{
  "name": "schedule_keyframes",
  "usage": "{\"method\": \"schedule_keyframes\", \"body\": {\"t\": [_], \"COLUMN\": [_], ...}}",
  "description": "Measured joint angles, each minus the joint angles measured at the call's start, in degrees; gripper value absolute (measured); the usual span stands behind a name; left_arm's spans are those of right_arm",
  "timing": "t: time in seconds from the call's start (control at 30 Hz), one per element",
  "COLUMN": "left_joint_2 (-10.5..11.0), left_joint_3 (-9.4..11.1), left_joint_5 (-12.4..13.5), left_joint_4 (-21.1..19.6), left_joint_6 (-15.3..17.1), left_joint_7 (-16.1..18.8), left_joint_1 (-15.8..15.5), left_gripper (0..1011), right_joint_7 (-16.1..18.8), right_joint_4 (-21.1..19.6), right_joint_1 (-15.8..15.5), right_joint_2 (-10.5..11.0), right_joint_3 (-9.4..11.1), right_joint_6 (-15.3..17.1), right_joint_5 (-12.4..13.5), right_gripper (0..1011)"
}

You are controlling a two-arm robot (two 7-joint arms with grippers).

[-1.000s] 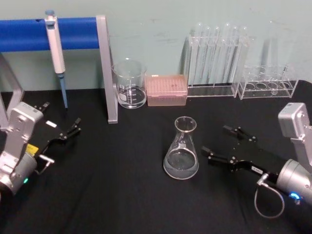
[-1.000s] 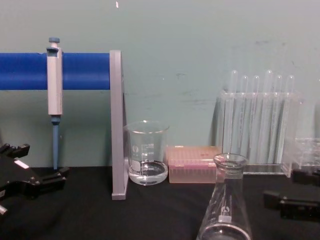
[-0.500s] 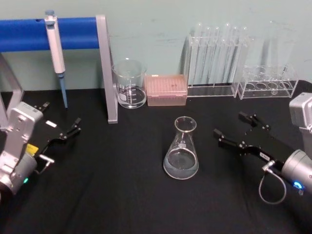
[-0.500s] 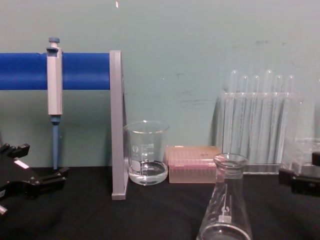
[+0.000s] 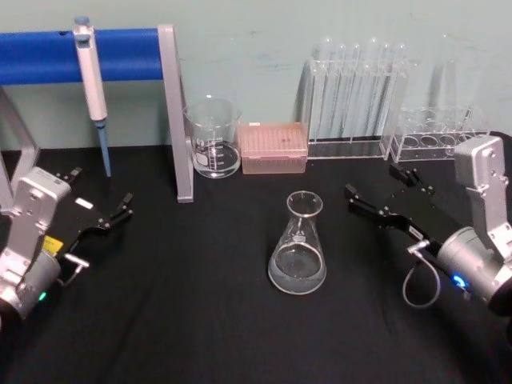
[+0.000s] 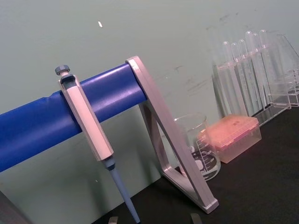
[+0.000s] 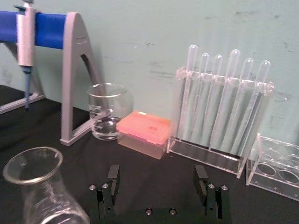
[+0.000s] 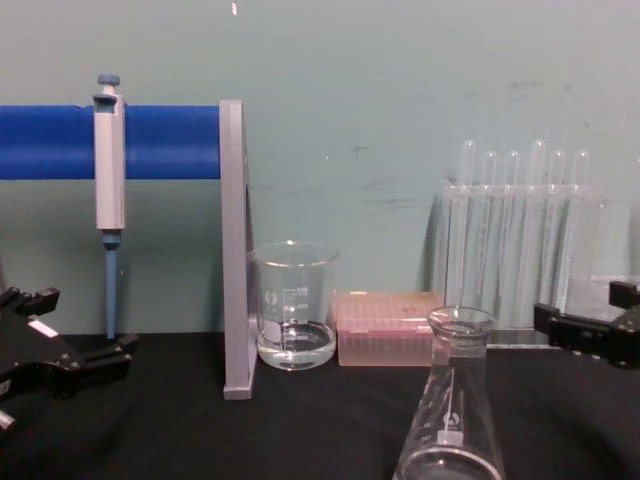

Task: Grasp the erlenmeyer flask with one hand, shake it three times, then place it back.

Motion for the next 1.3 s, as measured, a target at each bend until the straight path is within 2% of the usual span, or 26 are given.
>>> {"method": "schedule_keyframes", "body": {"t": [0.23,0.53,0.83,1.3], "left_joint_2": [0.0,0.0,0.0,0.0], "left_joint_3": [0.0,0.0,0.0,0.0], "left_joint_5": [0.0,0.0,0.0,0.0], "left_joint_4": [0.0,0.0,0.0,0.0], "left_joint_6": [0.0,0.0,0.0,0.0], "left_joint_7": [0.0,0.0,0.0,0.0], "left_joint_1": [0.0,0.0,0.0,0.0], "left_gripper": [1001,1001,1001,1001], "right_joint_7": [-2.0,-2.2,-1.8,-1.7], "right_joint_4": [3.2,7.3,8.5,8.5], "right_joint_1": [1.5,2.7,2.8,2.7], "right_joint_2": [-2.7,-4.5,-5.1,-5.1], "right_joint_3": [-0.5,-1.0,-0.7,-0.7], "right_joint_6": [0.5,1.6,2.3,2.3], "right_joint_5": [-2.6,-5.1,-6.7,-6.6], "right_gripper": [1002,1003,1002,1002]}}
